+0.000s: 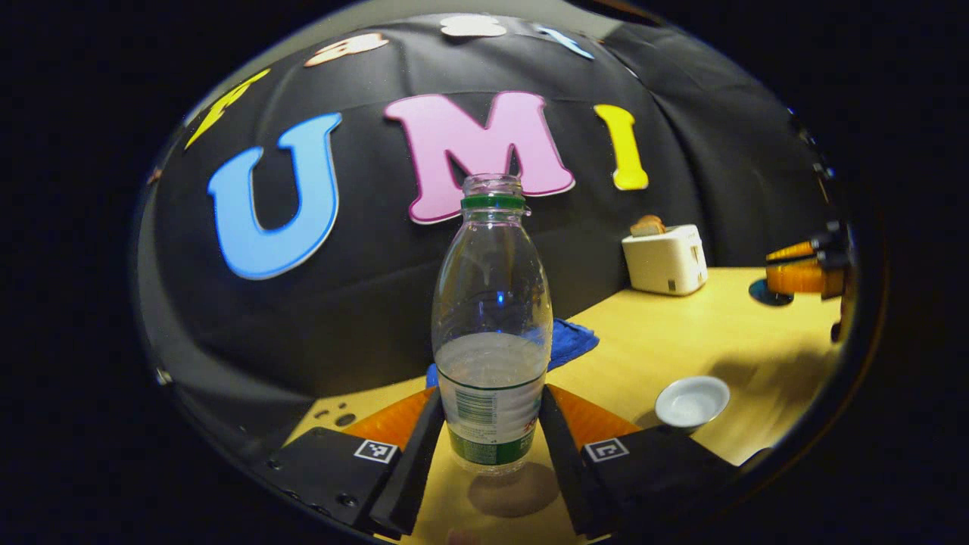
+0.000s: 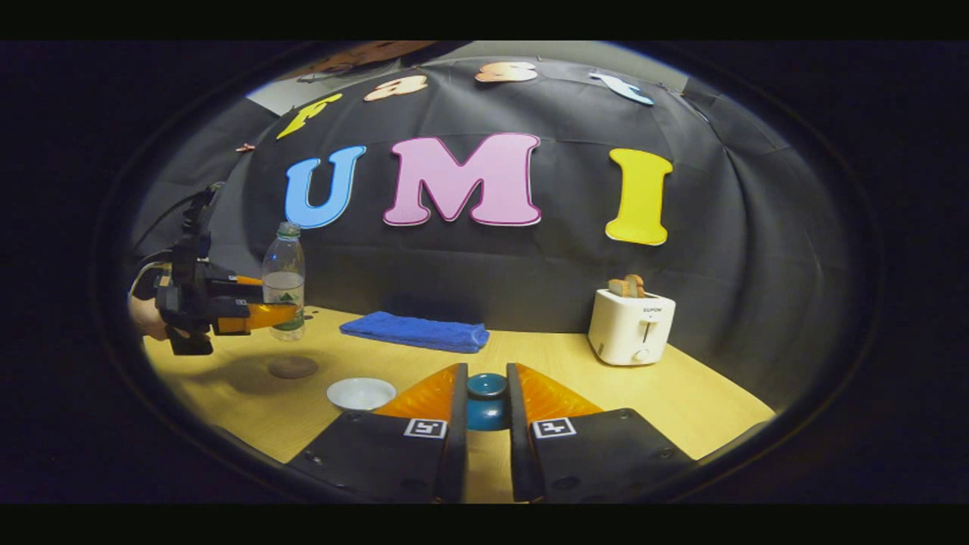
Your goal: Open the teacup lid with one hand, grasp the water bottle and pour water into the teacup with the other hand; after pouring, place the water bottle on the coaster and then close the teacup lid.
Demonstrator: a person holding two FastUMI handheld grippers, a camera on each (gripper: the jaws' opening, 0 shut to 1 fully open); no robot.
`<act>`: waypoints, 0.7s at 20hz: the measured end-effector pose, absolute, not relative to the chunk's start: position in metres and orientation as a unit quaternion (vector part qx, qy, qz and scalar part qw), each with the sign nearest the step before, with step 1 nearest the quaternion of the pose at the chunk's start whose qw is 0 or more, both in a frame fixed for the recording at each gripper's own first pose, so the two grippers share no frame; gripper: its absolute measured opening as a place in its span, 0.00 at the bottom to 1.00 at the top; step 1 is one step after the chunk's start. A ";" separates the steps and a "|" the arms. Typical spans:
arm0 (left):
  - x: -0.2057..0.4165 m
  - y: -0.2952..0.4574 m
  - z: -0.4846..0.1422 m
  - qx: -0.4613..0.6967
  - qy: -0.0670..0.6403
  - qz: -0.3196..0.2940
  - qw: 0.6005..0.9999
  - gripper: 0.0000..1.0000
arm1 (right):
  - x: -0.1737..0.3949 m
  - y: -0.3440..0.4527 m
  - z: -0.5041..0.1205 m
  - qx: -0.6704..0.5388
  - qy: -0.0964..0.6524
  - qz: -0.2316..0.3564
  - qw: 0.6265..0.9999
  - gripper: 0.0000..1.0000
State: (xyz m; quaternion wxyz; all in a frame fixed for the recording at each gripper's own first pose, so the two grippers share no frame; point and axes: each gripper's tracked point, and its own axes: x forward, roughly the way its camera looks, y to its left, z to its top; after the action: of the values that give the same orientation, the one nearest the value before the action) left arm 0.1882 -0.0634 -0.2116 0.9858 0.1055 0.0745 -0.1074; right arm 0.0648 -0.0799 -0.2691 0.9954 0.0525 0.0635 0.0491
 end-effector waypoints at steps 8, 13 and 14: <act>0.186 -0.041 -0.260 0.013 0.111 -0.109 0.988 0.76 | 0.084 -0.042 -0.261 0.058 0.061 0.072 0.994 0.23; 0.186 -0.035 -0.274 -0.009 0.124 -0.097 0.987 0.79 | 0.092 -0.018 -0.261 0.086 0.062 0.086 0.991 0.31; 0.184 -0.034 -0.276 -0.015 0.126 -0.097 0.987 0.79 | 0.093 -0.013 -0.262 0.089 0.064 0.089 0.990 0.31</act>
State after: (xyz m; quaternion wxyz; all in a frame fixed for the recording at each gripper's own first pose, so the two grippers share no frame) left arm 0.1841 -0.0338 -0.2763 0.9872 -0.0149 0.1256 -0.0973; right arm 0.0934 -0.0131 -0.2622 0.9900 0.0887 0.0644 0.0893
